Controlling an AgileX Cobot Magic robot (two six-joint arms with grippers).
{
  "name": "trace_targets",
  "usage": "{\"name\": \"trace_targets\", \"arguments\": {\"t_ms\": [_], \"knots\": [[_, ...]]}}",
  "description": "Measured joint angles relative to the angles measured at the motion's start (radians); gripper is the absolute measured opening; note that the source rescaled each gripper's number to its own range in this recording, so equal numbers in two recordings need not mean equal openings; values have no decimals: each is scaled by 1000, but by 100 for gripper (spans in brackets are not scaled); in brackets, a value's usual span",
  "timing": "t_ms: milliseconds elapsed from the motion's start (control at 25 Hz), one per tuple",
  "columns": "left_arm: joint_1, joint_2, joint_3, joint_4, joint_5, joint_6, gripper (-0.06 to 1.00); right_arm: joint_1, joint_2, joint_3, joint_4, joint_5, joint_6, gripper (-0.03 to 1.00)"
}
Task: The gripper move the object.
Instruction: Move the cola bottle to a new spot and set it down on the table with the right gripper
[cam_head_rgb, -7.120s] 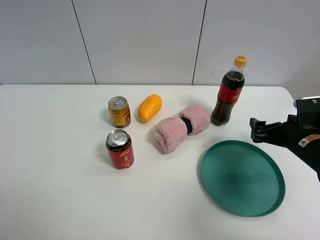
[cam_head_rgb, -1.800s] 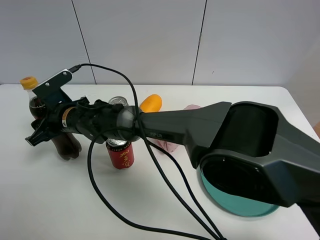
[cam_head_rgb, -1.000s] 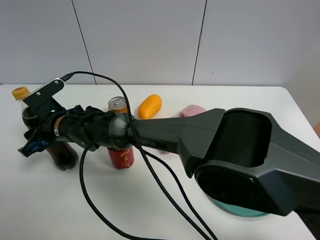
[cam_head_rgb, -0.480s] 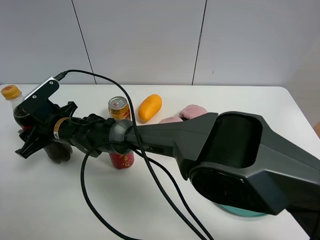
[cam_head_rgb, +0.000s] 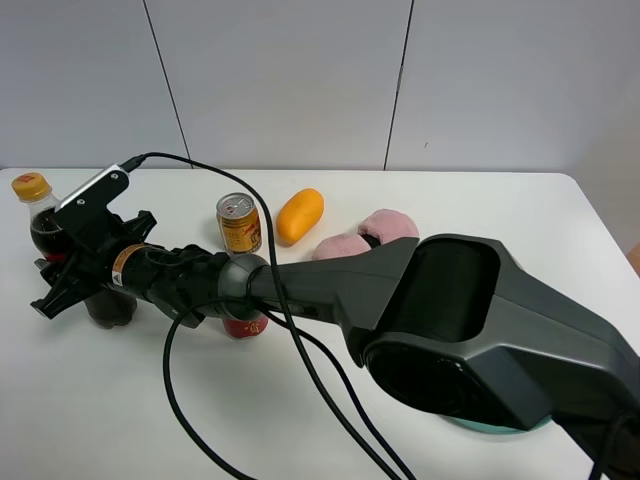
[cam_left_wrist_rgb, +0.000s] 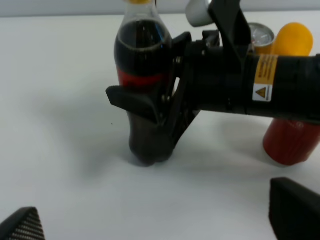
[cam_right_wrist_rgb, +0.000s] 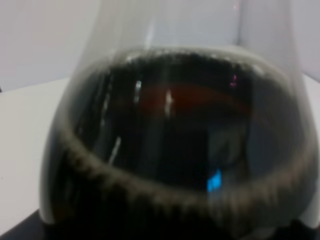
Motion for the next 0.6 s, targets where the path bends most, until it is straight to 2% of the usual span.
{"name": "trace_targets", "arguments": {"t_ms": [600], "knots": [[0,0,0,0,0,0,100,2,-1,-1,2,19,-1,2]]}}
